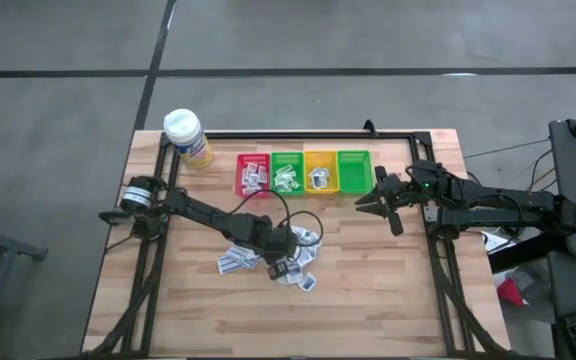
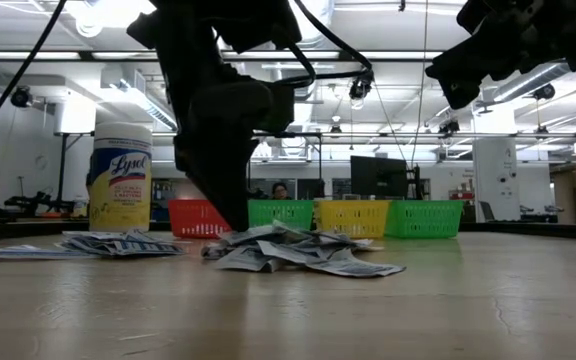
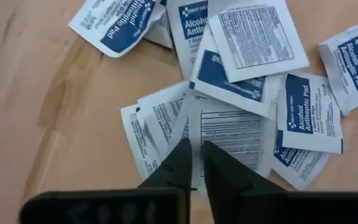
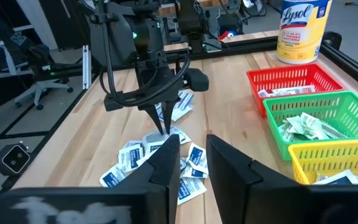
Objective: Pick & Place First Aid Supplies
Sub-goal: Put the alcohol pad into the yellow bin
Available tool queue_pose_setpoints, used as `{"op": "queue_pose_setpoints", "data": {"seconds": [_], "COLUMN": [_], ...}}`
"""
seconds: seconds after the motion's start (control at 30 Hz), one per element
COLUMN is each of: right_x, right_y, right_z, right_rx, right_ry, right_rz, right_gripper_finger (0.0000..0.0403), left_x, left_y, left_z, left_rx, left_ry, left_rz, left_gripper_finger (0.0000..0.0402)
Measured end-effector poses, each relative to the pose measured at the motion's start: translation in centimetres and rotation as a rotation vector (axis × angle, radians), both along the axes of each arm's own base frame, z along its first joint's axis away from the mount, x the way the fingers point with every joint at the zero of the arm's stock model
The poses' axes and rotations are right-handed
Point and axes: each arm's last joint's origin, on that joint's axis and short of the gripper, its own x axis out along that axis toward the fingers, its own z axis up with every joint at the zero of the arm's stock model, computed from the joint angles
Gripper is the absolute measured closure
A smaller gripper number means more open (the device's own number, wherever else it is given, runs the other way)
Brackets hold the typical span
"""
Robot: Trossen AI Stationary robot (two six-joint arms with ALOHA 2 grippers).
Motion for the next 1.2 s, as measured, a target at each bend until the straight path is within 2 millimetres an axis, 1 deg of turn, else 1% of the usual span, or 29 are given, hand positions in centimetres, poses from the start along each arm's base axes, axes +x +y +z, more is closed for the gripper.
{"op": "queue_pose_setpoints", "data": {"seconds": [0.07, 0.13, 0.43, 0.8, 0.87, 1.03, 1.2], "right_x": [0.0, 0.0, 0.0, 0.0, 0.0, 0.0, 0.0], "right_y": [0.0, 0.0, 0.0, 0.0, 0.0, 0.0, 0.0], "right_z": [0.0, 0.0, 0.0, 0.0, 0.0, 0.0, 0.0], "right_rx": [0.0, 0.0, 0.0, -0.008, -0.007, -0.008, -0.019], "right_ry": [0.0, 0.0, 0.0, -0.001, -0.001, 0.0, -0.002], "right_rz": [0.0, 0.0, 0.0, 0.002, 0.002, 0.002, 0.004], "right_gripper_finger": [0.0321, 0.0318, 0.0314, 0.0334, 0.0334, 0.0326, 0.0318], "left_x": [-0.1, -0.1, -0.3, -0.6, -0.5, -1.0, -1.5], "left_y": [0.0, 0.0, 0.1, 0.0, -0.2, -1.8, -3.5], "left_z": [-0.1, -0.3, -0.5, 1.8, 2.2, 2.4, 2.4], "left_rx": [-0.009, -0.01, -0.011, -0.029, -0.05, -0.125, -0.16], "left_ry": [0.003, 0.003, 0.011, -0.056, -0.074, -0.051, -0.044], "left_rz": [-0.004, -0.003, 0.006, 0.012, 0.018, -0.031, -0.015], "left_gripper_finger": [0.039, 0.0398, 0.0373, 0.0362, 0.0362, 0.0362, 0.0345]}}
